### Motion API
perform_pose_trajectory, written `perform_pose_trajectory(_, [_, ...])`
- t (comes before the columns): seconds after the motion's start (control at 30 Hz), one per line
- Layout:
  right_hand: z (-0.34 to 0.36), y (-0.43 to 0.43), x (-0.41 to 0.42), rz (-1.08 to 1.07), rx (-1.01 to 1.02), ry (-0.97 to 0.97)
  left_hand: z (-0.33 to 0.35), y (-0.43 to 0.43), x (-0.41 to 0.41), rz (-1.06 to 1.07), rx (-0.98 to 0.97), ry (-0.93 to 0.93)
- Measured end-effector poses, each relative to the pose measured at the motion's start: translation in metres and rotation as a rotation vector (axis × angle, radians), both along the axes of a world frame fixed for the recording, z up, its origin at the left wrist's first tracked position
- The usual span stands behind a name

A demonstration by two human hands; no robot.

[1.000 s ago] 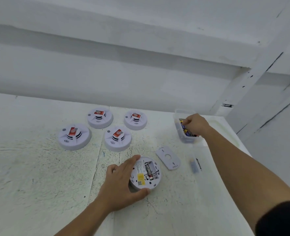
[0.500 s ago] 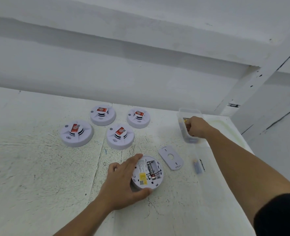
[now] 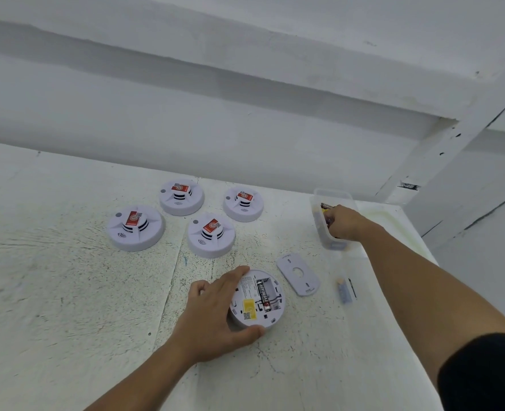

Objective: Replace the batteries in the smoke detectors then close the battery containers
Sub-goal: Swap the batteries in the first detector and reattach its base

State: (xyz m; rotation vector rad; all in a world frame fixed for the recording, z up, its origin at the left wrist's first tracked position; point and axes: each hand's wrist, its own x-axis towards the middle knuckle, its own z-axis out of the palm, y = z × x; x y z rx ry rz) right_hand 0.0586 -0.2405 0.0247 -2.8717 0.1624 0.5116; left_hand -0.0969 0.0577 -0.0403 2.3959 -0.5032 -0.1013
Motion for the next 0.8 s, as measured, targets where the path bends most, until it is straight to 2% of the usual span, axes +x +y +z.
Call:
perform_pose_trajectory(0.13, [0.0,-0.003,0.0,-0.025,0.025,0.004,0.001,0.0,0.0,-0.006,-0.001,0.006])
perform_pose_trajectory(0.27, [0.001,-0.004,-0.001,-0.137,0.203,-0.074,-0.001,0.001,0.0,0.004,-0.021,0.009])
perform_pose_trajectory(0.47, [0.006,-0.009,-0.016,-0.461,0.732,-0.185,0.0,0.001,-0.001,-0.005,-0.002,0.004])
perform_pose_trajectory(0.57, [0.014,-0.007,-0.024,-0.575,0.947,-0.338,0.0,0.001,0.0,0.001,-0.017,0.007])
perform_pose_trajectory(0.67, [0.027,0.004,-0.036,-0.616,1.167,-0.47,-0.002,0.001,0.0,0.011,-0.037,0.011])
perform_pose_trajectory(0.8, [0.038,0.033,-0.064,-0.576,1.362,-0.387,-0.005,-0.001,0.002,0.003,-0.048,-0.001])
